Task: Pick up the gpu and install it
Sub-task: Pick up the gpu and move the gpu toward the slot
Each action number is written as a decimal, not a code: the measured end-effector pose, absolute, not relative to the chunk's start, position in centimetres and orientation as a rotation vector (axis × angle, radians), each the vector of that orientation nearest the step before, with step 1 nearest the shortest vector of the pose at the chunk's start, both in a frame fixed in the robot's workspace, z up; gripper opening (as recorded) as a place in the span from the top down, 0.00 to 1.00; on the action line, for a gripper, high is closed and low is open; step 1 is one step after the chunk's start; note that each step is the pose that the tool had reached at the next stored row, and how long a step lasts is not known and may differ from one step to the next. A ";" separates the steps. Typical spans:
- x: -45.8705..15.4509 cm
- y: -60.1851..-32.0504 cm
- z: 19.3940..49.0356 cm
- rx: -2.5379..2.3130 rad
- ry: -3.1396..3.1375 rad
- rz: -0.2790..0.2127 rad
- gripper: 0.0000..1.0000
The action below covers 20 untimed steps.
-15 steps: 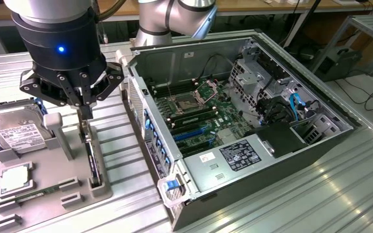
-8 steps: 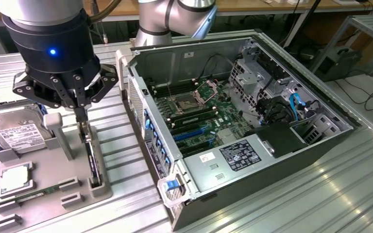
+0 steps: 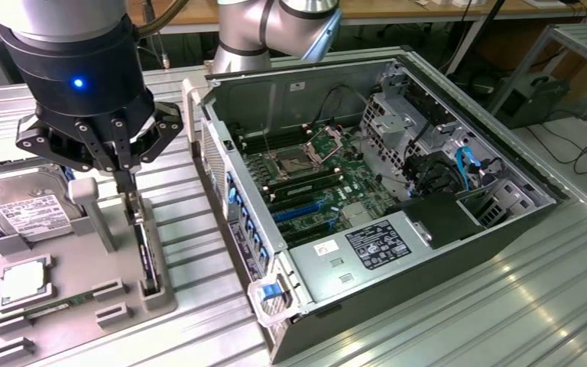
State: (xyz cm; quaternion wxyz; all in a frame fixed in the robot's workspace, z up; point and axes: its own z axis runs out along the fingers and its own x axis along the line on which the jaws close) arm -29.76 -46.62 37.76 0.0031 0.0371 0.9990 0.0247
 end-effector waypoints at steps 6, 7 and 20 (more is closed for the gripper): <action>-29.8 -46.6 37.8 0.116 3.132 0.077 0.89; -29.8 -46.6 37.8 0.116 3.132 0.078 0.89; -29.8 -46.1 37.7 0.101 3.133 0.075 0.46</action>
